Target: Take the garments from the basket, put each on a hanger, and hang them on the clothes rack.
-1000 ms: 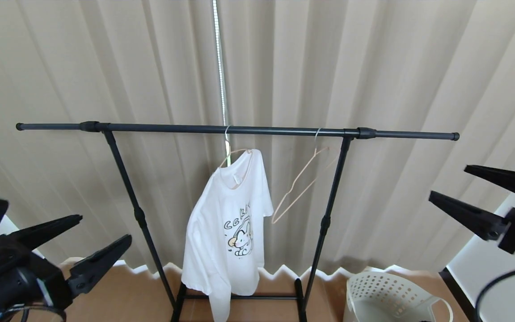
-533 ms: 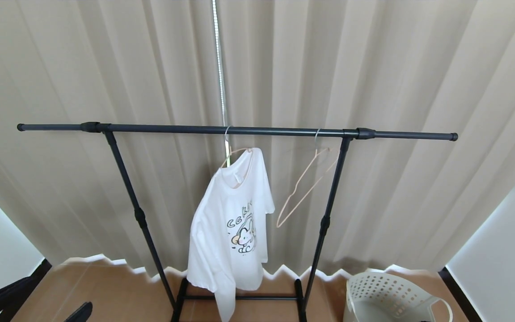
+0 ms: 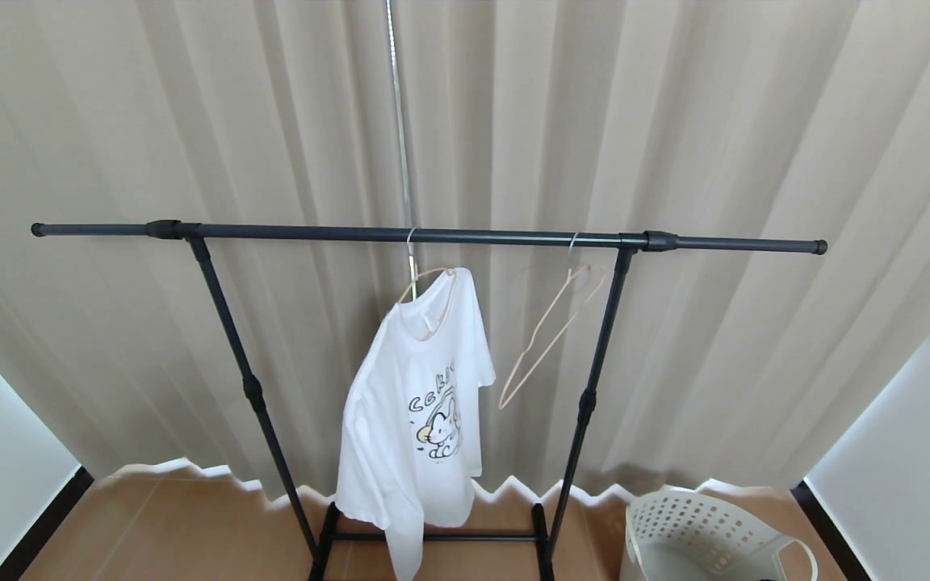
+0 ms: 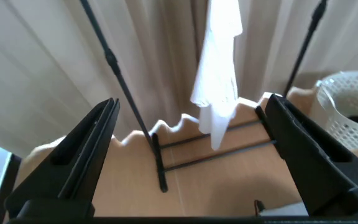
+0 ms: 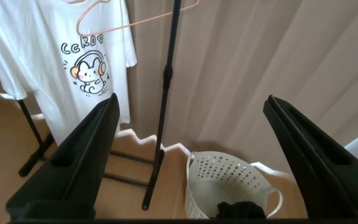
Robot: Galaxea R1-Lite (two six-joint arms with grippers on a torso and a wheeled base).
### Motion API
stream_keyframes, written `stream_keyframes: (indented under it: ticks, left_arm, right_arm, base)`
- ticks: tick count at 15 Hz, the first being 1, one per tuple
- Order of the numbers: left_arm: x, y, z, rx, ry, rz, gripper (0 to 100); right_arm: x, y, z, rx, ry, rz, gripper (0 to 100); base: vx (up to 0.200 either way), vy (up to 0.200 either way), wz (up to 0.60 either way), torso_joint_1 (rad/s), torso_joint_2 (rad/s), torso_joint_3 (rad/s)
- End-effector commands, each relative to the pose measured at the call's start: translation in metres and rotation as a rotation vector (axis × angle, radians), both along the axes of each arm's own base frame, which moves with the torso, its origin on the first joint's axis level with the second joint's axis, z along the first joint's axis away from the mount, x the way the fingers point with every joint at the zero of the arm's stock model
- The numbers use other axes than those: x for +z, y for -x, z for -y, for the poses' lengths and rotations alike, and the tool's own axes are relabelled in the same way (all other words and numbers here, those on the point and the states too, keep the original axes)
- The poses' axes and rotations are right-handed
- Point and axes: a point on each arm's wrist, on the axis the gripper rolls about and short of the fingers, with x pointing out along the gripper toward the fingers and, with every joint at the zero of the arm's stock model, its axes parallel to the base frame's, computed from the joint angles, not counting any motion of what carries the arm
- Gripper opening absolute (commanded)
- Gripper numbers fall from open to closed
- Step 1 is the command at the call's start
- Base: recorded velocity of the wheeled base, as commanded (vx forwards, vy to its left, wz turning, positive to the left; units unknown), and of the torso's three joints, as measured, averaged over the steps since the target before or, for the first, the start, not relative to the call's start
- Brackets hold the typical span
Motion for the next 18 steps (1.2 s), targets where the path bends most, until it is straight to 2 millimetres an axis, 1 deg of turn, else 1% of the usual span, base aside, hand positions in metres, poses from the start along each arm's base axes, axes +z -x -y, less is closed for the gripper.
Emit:
stream_keyframes:
  ticks: [1,2,4,5,6,7,8,9,10,14,15,16,17,18]
  left_arm:
    - [-0.0004,0.0060,-0.0008,0.020,0.011,0.071,100]
    - [-0.0020,0.0097,-0.0006,0.070,0.015,0.102,100]
    - [-0.0020,0.0100,-0.0005,0.081,0.018,0.100,100]
    - [-0.0020,0.0101,0.0011,0.171,-0.001,0.102,100]
    - [-0.0021,0.0104,0.0021,0.215,-0.010,0.107,100]
    - [-0.0021,0.0105,0.0024,0.220,-0.001,0.108,100]
    - [-0.0026,0.0105,0.0024,0.218,0.020,0.107,100]
    - [-0.0034,0.0102,0.0040,0.158,0.100,0.095,100]
    - [-0.0034,0.0104,0.0051,0.114,0.130,0.092,100]
    - [-0.0042,0.0105,0.0048,0.103,0.149,0.081,100]
    - [-0.0042,0.0108,0.0033,0.006,0.151,0.074,100]
    - [-0.0041,0.0105,0.0027,-0.036,0.146,0.067,100]
    - [-0.0043,0.0104,0.0025,-0.041,0.153,0.062,100]
    - [-0.0044,0.0102,0.0016,0.003,0.157,0.063,100]
  right_arm:
    - [-0.0011,0.0014,0.0000,-0.005,-0.002,0.018,100]
    - [-0.0015,0.0034,-0.0004,-0.021,-0.010,0.043,100]
    - [-0.0020,0.0050,-0.0006,-0.030,-0.011,0.065,100]
    - [-0.0023,0.0066,-0.0007,-0.038,-0.011,0.088,100]
    - [-0.0021,0.0066,-0.0008,-0.039,-0.011,0.089,100]
    - [-0.0021,0.0066,-0.0008,-0.038,-0.013,0.089,100]
    - [-0.0021,0.0066,-0.0008,-0.039,-0.011,0.089,100]
    - [-0.0021,0.0066,-0.0008,-0.039,-0.011,0.089,100]
    - [-0.0021,0.0066,-0.0008,-0.039,-0.011,0.089,100]
    - [-0.0021,0.0066,-0.0008,-0.043,-0.019,0.088,100]
    - [-0.0020,0.0066,-0.0008,-0.044,-0.016,0.090,100]
    - [-0.0020,0.0066,-0.0008,-0.043,-0.014,0.090,100]
    - [-0.0020,0.0066,-0.0008,-0.044,-0.016,0.090,100]
    - [-0.0020,0.0066,-0.0008,-0.043,-0.016,0.090,100]
  base:
    - [0.000,0.000,0.00,0.000,0.00,0.000]
    - [0.000,0.000,0.00,0.000,0.00,0.000]
    - [0.000,0.000,0.00,0.000,0.00,0.000]
    - [0.000,0.000,0.00,0.000,0.00,0.000]
    - [0.000,0.000,0.00,0.000,0.00,0.000]
    - [0.000,0.000,0.00,0.000,0.00,0.000]
    - [0.000,0.000,0.00,0.000,0.00,0.000]
    - [0.000,0.000,0.00,0.000,0.00,0.000]
    - [0.000,0.000,0.00,0.000,0.00,0.000]
    - [0.000,0.000,0.00,0.000,0.00,0.000]
    - [0.000,0.000,0.00,0.000,0.00,0.000]
    - [0.000,0.000,0.00,0.000,0.00,0.000]
    - [0.000,0.000,0.00,0.000,0.00,0.000]
    - [0.000,0.000,0.00,0.000,0.00,0.000]
